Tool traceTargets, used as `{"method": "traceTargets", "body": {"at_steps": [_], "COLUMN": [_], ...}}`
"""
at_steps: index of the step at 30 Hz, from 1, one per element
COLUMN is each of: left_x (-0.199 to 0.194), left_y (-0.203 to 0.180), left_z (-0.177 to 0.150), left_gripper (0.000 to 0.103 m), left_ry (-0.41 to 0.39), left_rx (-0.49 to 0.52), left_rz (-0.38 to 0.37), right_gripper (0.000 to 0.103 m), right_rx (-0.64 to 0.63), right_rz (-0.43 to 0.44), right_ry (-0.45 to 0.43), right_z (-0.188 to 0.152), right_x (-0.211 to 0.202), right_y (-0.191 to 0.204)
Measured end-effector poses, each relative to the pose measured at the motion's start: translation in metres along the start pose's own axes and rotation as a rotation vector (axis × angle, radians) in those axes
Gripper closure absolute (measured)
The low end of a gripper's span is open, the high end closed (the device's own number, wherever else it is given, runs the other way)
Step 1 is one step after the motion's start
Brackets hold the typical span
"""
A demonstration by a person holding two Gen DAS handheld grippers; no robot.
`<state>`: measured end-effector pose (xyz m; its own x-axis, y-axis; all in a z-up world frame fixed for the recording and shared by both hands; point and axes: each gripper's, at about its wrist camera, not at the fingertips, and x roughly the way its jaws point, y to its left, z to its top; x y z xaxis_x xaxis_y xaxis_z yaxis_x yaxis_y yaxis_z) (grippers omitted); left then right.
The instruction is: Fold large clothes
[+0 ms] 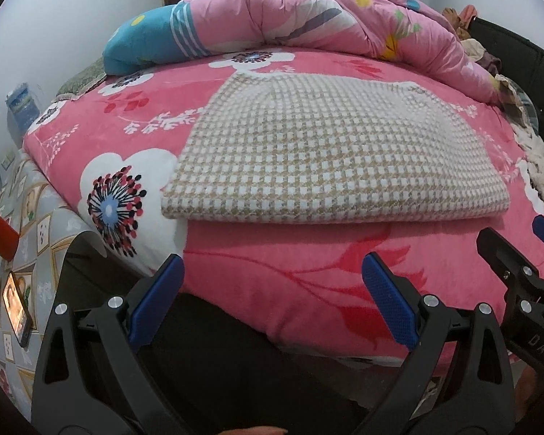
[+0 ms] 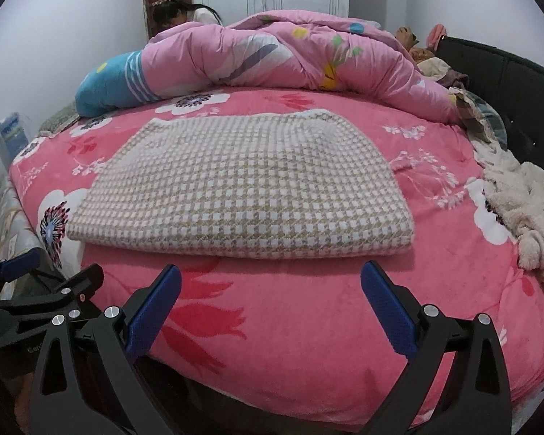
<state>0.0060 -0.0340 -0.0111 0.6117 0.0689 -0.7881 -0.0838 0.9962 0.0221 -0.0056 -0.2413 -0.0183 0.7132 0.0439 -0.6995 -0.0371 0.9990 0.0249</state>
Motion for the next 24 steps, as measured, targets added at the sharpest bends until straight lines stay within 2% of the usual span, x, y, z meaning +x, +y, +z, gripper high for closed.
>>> {"method": "traceTargets", "body": {"at_steps": [24], "left_x": [-0.0026], "left_y": [0.0037], "left_z": [-0.0013], "left_gripper": [0.008], "left_ry": [-0.002], "left_rx": [-0.023], "left_rz": [0.018], "right_gripper": [0.007], "right_rx": [-0.026], "right_rz": [0.002], "right_ry": [0.000], "right_z": [0.0018], "right_x": [-0.0034], "right_y": [0.0044]}}
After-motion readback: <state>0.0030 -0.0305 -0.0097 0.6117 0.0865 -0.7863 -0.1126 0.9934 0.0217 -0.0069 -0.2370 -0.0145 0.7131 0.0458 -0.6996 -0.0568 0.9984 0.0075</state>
